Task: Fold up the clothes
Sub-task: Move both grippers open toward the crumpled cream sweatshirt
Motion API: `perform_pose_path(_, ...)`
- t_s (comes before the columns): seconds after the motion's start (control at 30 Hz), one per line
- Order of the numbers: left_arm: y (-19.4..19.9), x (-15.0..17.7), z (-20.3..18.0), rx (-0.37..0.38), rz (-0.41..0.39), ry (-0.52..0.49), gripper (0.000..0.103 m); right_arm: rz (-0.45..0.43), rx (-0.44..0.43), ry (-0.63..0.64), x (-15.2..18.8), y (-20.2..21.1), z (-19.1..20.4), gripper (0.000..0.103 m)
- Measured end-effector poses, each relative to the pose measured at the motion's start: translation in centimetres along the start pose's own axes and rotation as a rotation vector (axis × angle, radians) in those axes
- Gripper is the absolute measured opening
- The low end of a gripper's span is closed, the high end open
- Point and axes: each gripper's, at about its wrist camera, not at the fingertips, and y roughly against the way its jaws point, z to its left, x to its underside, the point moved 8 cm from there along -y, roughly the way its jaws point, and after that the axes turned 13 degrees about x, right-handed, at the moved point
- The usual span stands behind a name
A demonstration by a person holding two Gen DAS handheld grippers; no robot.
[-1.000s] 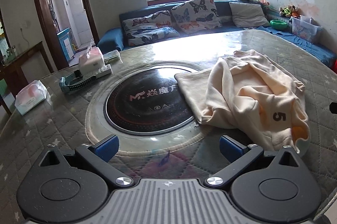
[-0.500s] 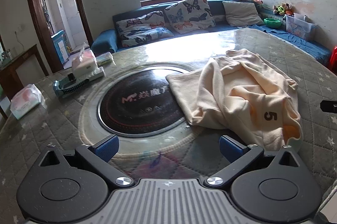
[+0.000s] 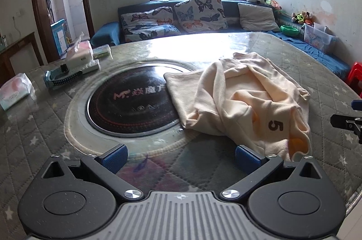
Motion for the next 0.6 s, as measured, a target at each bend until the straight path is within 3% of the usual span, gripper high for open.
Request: perform_pose_path(0.6,-1.1,1.1,-2.4,0.040,0.029,0.014,0.103,0.035,-0.046,0.030,1.2,-0.1,0.9,0.103)
